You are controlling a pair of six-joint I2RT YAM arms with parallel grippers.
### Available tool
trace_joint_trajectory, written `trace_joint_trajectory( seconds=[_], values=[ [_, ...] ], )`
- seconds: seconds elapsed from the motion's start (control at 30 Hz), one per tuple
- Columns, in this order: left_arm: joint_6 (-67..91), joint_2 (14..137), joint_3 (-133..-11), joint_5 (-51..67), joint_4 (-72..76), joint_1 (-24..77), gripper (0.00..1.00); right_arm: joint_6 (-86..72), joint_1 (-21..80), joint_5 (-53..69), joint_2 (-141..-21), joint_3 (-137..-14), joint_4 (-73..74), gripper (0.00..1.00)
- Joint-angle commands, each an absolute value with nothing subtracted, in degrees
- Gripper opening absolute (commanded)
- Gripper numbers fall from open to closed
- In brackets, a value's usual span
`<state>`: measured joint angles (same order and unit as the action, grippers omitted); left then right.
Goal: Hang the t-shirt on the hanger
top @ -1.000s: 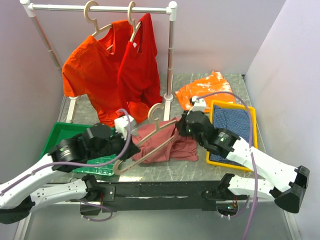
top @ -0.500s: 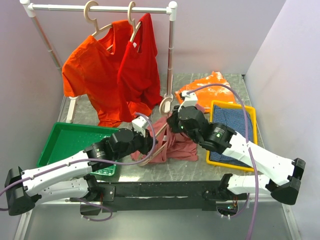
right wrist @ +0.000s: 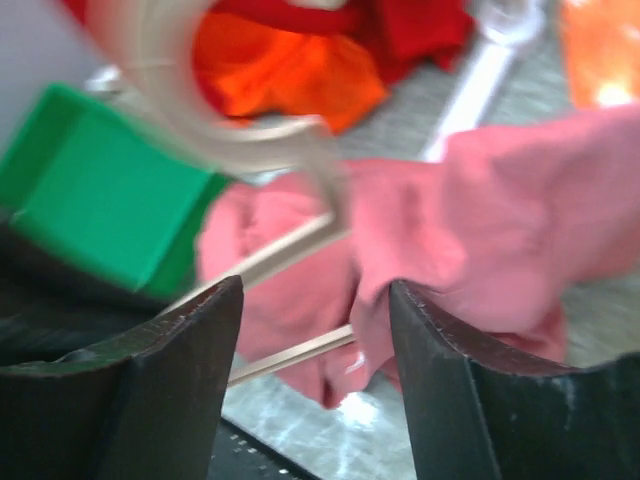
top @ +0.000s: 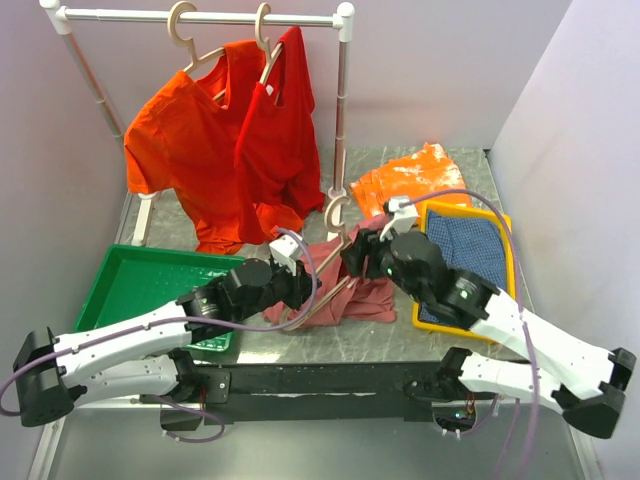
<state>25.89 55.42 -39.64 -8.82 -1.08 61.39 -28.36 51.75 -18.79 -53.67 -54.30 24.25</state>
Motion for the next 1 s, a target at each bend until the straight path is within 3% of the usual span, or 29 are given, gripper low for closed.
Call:
trace_joint_trajectory(
  seconds=[0.0,0.07,0.2,0.37,0.63,0.8,0.87,0.9,0.97],
  values=[
    [23.9,56.4,-40.5,-7.6,3.1,61.7,0.01,-24.7,55.0,-22.2,-48.7,-49.8,16.4,0.7],
    [23.6,56.4,-41.0,-7.3,1.9,61.7,0.01,-24.4,55.1,-21.6,-46.9,-48.4,13.0,0.72],
    [22.6,56.7,-42.0,-5.2,0.8,61.7,0.01,-20.9,55.0,-23.3,-48.1,-46.6,6.3,0.84],
    [21.4,58.1,-43.6,-3.3,-2.2,61.8,0.01,-15.8,54.9,-25.5,-57.5,-51.8,5.0,0.82],
    [20.6,58.4,-44.2,-3.4,-1.9,62.6,0.01,-14.2,54.8,-27.2,-60.2,-48.2,0.2,0.7],
    [21.9,59.6,-45.6,-4.4,-2.0,62.7,0.01,-14.1,54.9,-28.0,-59.3,-44.7,-3.5,0.47],
    [22.1,59.4,-46.1,-4.1,-1.4,62.7,0.01,-14.1,54.9,-28.1,-59.7,-44.2,-3.5,0.45],
    [22.3,59.2,-46.3,-3.9,-1.1,62.7,0.01,-14.0,54.8,-28.1,-59.9,-44.0,-3.6,0.38],
    [22.6,58.9,-46.6,-4.5,-1.0,62.7,0.01,-14.2,54.9,-28.0,-59.9,-43.5,-4.3,0.38]
  ],
)
